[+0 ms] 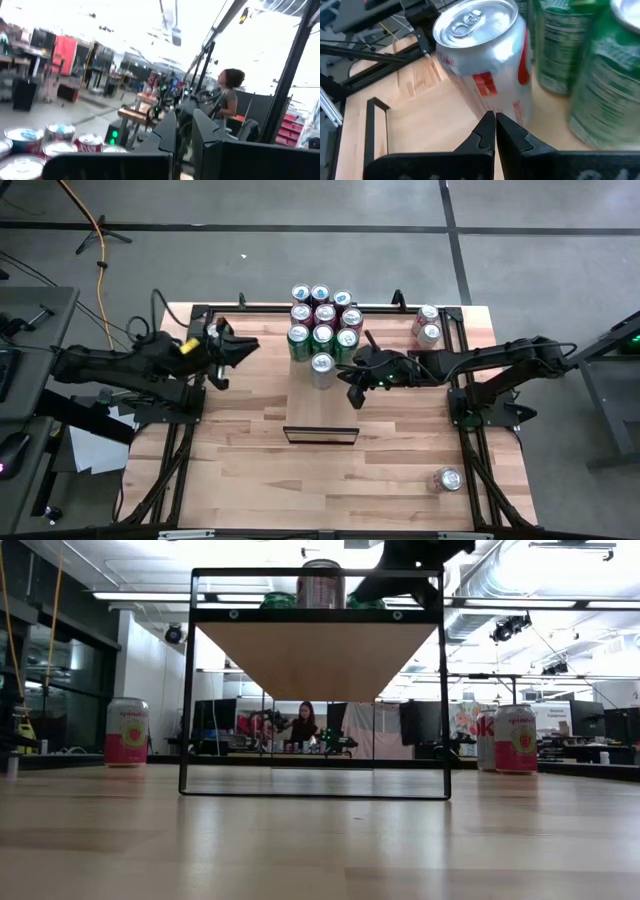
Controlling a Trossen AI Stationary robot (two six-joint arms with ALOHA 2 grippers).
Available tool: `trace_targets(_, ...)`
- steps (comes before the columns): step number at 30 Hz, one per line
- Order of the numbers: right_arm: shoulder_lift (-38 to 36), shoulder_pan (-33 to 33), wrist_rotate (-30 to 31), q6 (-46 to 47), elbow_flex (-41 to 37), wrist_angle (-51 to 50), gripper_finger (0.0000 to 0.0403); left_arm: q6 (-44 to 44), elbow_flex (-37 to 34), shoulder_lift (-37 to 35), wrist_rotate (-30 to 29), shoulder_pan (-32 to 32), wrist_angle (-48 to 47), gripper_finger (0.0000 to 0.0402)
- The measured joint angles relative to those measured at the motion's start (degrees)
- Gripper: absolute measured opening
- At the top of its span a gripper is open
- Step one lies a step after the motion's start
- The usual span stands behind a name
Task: Place canned beverage on shelf
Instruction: Put the middle red silver soda can on the shelf
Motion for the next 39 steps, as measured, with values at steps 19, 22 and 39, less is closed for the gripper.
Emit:
trace_targets(19,7.7,-0.4,3.5,-0.2,0.0,10.2,0.0,1.8,-0.1,-1.3,-1.0,0.1,0.2,0.0)
trace_targets(22,8.4,-0.4,4.3,-0.2,0.0,10.7,0.0,1.8,-0.1,-1.3,-1.0,0.1,0.2,0.0)
trace_targets(39,8.6,-1.2,9.3,-1.7,4.2,5.6,0.0,1.8,-0.1,-1.3,-1.0,0.1,0.2,0.0)
